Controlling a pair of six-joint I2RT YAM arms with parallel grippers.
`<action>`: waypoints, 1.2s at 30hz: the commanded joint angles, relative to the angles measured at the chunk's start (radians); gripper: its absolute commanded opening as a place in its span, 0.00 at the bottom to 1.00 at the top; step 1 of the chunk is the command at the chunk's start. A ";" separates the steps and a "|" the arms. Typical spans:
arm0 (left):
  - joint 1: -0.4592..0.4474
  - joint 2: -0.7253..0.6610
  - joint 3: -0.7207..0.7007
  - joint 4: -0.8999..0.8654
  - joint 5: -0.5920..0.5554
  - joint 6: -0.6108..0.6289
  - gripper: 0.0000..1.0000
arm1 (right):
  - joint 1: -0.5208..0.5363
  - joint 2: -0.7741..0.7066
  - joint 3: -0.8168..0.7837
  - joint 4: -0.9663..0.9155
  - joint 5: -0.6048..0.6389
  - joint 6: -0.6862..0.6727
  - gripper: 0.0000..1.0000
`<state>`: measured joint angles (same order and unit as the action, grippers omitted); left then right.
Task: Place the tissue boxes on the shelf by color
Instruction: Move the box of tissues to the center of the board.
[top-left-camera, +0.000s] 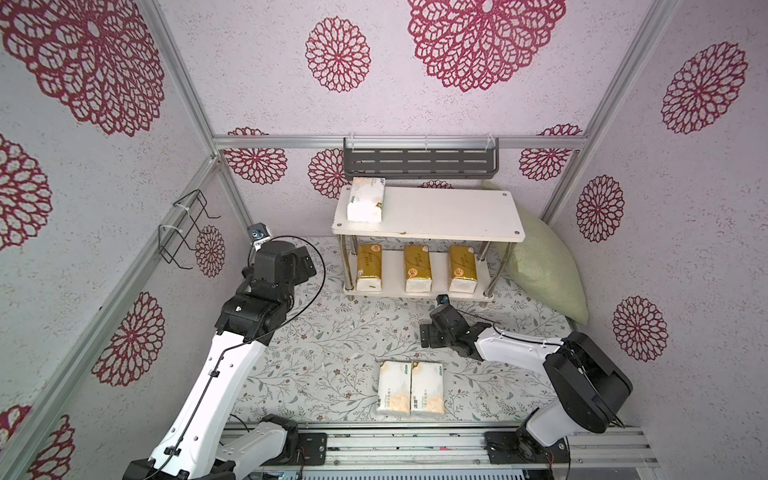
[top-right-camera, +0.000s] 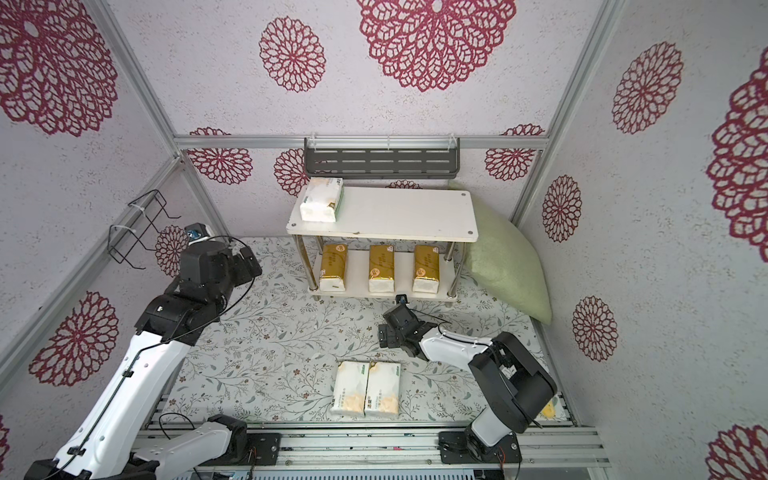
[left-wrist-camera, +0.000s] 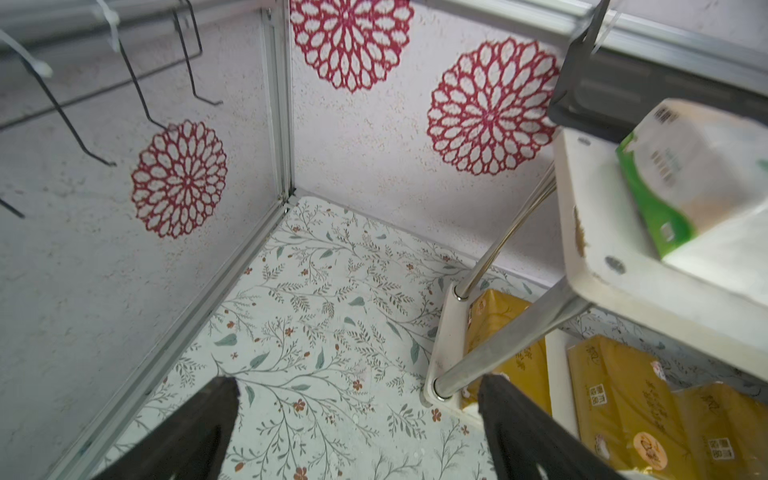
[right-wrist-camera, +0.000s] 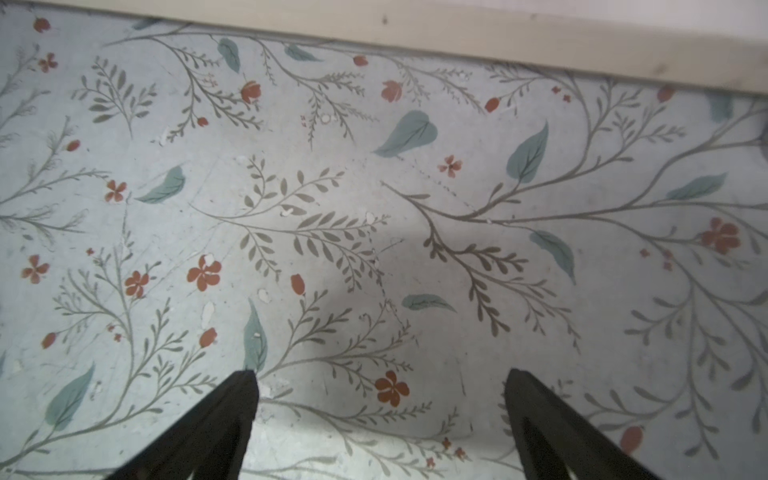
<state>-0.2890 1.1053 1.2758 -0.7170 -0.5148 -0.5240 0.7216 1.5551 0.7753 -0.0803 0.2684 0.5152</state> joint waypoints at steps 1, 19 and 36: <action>-0.002 -0.014 -0.125 -0.082 0.127 -0.104 0.97 | -0.023 -0.065 0.010 -0.069 0.038 -0.010 0.99; -0.387 0.007 -0.399 -0.063 0.470 -0.301 0.97 | -0.222 -0.153 -0.095 -0.090 0.019 -0.071 0.99; -0.662 0.354 -0.219 -0.091 0.536 -0.261 0.97 | -0.257 -0.144 -0.149 -0.037 0.000 -0.070 0.99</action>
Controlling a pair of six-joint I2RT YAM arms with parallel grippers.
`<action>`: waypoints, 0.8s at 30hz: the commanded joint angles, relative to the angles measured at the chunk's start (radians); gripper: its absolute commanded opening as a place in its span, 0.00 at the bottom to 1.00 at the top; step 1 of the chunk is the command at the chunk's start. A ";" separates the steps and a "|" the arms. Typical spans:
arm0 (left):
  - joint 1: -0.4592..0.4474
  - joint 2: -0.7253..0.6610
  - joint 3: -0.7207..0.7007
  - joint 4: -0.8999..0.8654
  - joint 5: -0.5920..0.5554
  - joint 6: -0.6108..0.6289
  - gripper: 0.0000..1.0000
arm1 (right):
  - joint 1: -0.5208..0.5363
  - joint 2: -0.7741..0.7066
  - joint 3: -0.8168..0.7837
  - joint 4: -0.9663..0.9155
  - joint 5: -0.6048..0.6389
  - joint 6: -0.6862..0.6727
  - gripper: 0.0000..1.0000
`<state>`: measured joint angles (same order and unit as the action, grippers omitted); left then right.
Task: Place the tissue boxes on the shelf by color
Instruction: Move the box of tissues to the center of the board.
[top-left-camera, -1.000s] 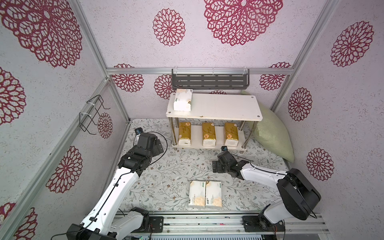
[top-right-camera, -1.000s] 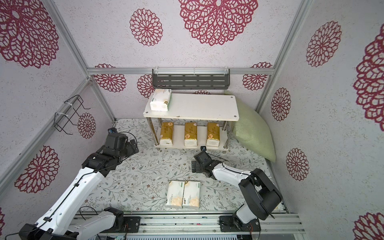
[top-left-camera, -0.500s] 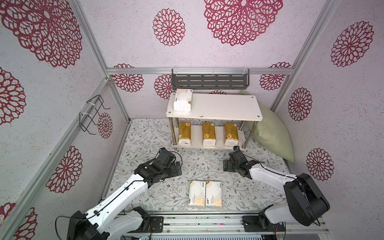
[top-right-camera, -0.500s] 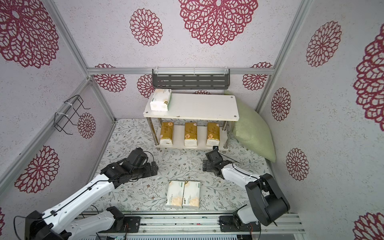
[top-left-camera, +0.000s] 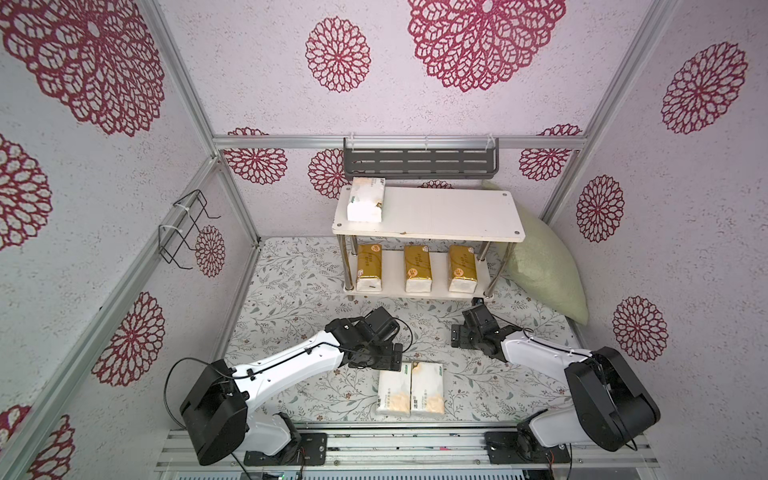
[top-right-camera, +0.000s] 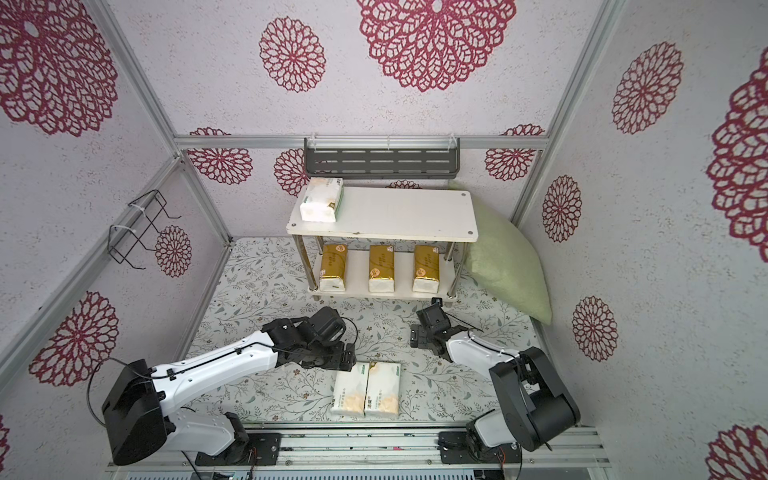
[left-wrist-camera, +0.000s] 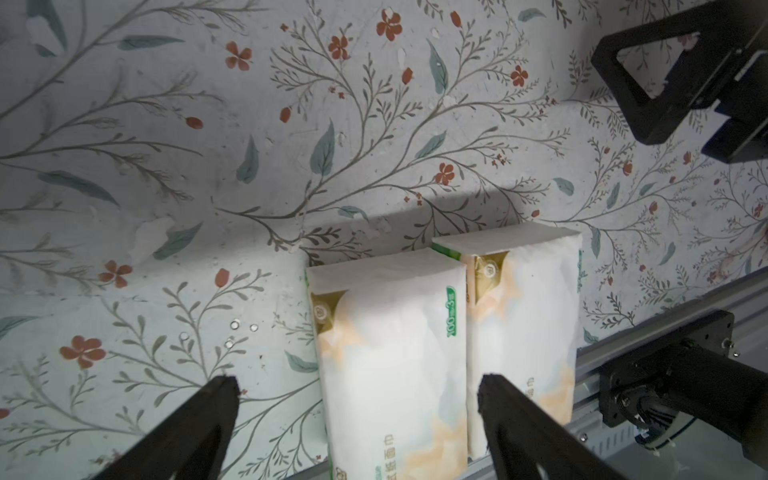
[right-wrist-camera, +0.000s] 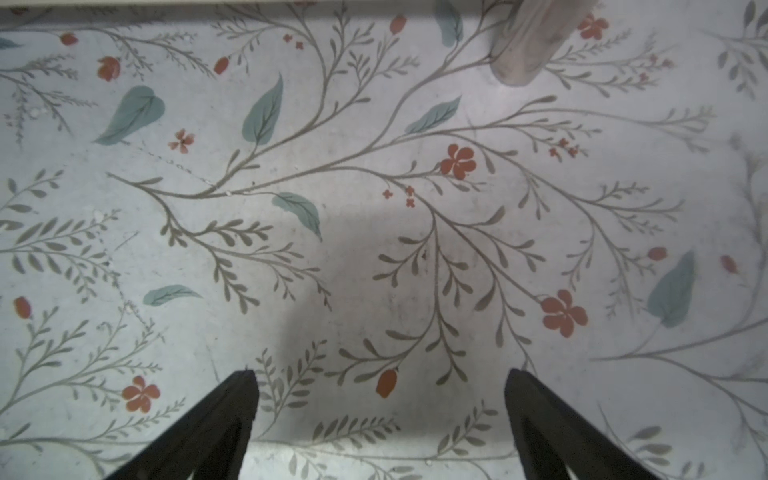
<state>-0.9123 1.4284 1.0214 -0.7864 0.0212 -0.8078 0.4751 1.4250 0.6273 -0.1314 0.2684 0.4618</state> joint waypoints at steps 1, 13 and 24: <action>-0.055 0.045 0.043 -0.031 -0.007 0.023 0.97 | -0.010 -0.014 -0.003 0.015 -0.002 -0.017 0.99; -0.192 0.152 0.117 -0.131 -0.168 -0.087 0.97 | -0.011 -0.059 -0.028 0.034 -0.010 -0.018 0.99; -0.254 0.175 0.103 -0.125 -0.221 -0.185 0.97 | -0.010 -0.091 -0.047 0.025 -0.029 -0.047 0.99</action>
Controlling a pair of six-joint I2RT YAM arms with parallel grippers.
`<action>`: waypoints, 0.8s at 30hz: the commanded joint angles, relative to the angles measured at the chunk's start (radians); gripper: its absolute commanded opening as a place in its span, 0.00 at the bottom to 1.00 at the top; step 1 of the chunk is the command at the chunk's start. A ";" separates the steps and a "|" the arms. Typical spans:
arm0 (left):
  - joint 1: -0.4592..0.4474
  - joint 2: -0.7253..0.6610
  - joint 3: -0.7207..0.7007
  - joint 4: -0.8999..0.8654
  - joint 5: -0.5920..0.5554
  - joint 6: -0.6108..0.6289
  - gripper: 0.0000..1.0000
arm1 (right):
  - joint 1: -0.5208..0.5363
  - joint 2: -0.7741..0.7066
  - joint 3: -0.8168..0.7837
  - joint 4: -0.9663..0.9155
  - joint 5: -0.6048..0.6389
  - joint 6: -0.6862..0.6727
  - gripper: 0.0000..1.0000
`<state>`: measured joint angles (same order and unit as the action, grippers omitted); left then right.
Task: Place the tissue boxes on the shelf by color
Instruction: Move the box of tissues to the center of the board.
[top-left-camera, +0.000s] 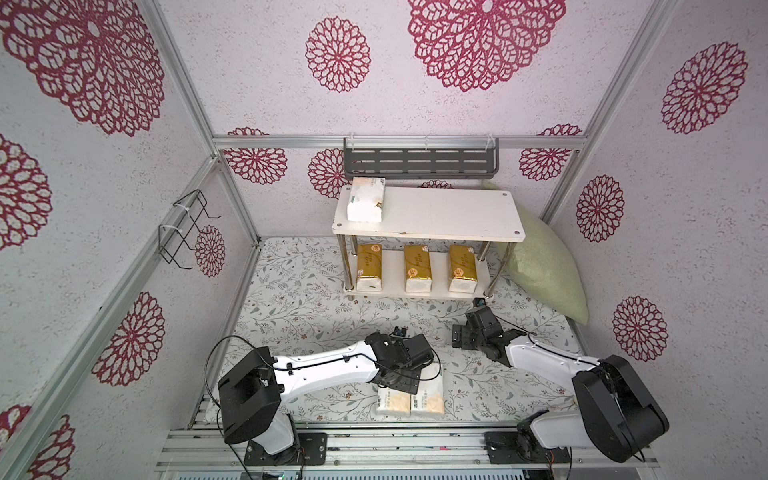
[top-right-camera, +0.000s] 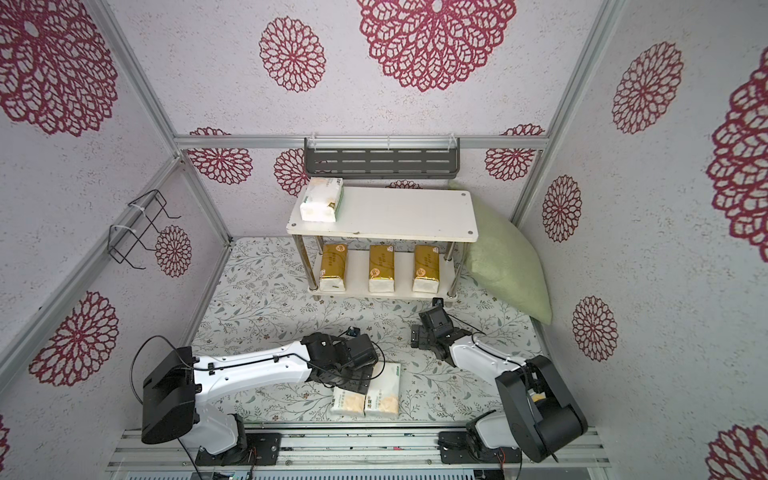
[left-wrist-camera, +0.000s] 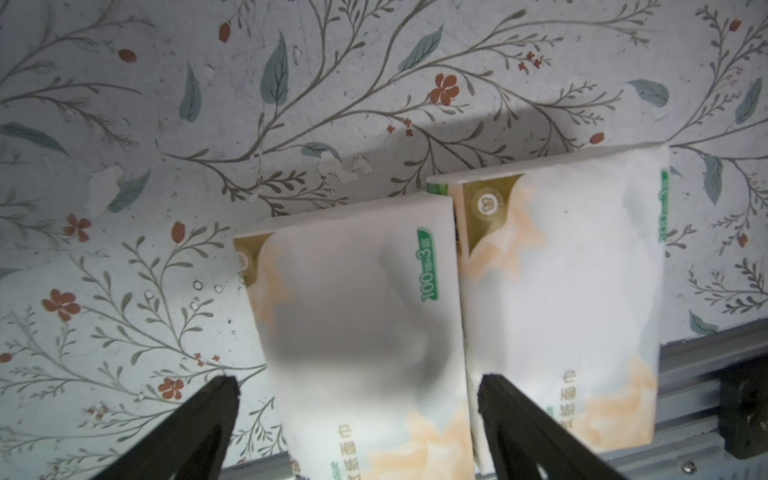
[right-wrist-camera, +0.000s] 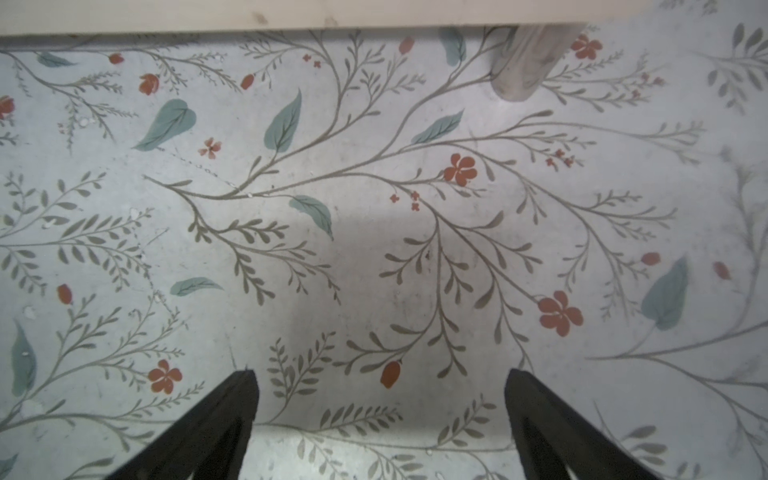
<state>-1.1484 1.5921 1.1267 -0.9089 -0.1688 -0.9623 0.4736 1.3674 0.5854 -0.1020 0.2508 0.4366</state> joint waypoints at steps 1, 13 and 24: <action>-0.018 0.015 -0.002 0.000 -0.032 -0.032 0.97 | -0.007 -0.036 -0.005 -0.004 -0.014 -0.022 0.99; -0.021 0.087 0.005 0.031 -0.009 -0.052 0.97 | -0.005 -0.041 0.004 0.009 -0.039 -0.026 0.99; -0.018 0.073 -0.038 0.064 0.002 -0.074 0.99 | 0.003 -0.031 0.005 0.021 -0.046 -0.018 0.99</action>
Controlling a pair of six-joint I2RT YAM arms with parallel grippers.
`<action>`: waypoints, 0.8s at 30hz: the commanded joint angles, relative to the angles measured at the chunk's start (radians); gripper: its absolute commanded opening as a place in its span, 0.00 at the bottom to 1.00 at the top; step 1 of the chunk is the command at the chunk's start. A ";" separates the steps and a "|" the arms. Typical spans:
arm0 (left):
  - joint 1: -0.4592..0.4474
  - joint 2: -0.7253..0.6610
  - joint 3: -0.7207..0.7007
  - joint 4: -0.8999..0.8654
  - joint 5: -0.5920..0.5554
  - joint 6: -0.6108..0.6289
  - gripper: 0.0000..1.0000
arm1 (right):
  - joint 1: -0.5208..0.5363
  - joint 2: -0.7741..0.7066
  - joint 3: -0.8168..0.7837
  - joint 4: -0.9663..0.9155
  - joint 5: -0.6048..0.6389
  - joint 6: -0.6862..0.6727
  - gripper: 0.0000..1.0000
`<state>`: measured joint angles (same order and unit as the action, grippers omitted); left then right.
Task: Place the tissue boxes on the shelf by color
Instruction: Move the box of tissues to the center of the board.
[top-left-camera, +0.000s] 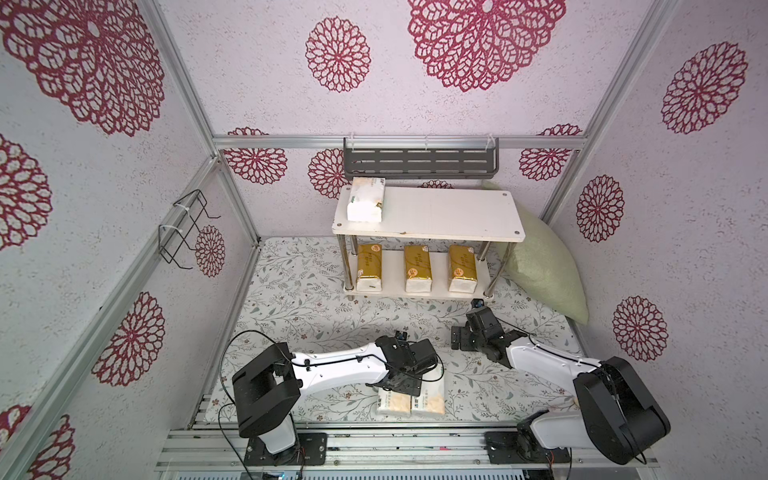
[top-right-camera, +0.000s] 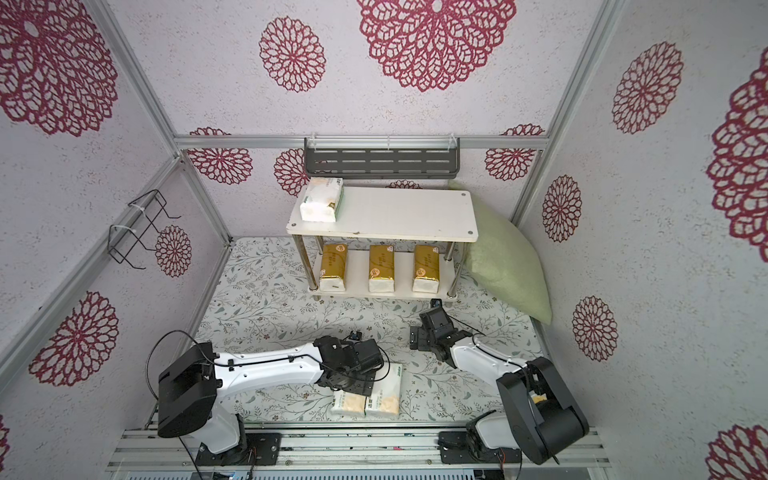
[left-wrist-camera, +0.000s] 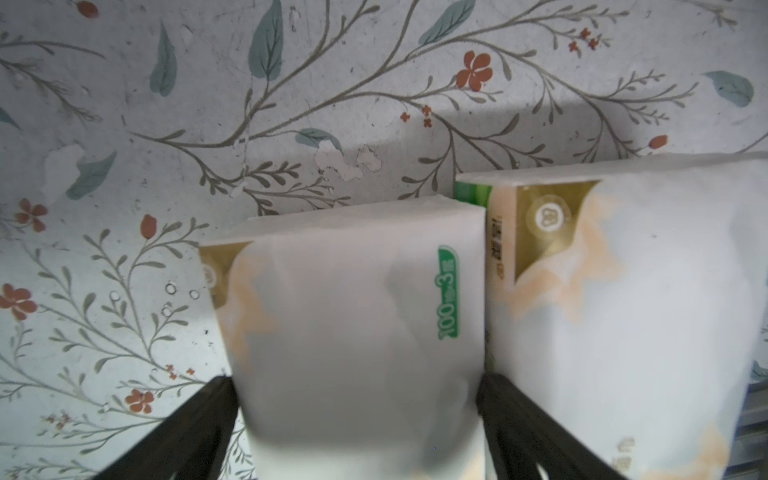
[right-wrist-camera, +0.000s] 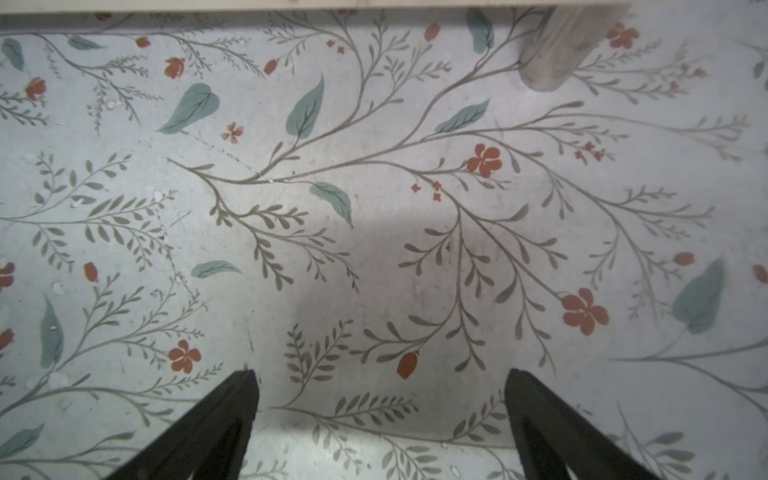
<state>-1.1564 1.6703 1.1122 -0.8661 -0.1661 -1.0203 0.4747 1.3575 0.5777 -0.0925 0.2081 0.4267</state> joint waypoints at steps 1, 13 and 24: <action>-0.006 -0.009 -0.033 0.030 0.001 -0.018 1.00 | 0.004 -0.018 0.015 0.010 -0.002 -0.008 0.99; 0.014 -0.016 -0.072 0.064 0.024 -0.020 1.00 | 0.020 -0.001 0.036 0.007 0.004 -0.007 0.99; 0.048 -0.068 -0.079 0.035 -0.084 -0.013 0.87 | 0.027 0.009 0.040 0.016 0.004 -0.005 0.99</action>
<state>-1.1347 1.6379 1.0397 -0.8040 -0.1898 -1.0431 0.4957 1.3624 0.5850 -0.0864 0.2054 0.4271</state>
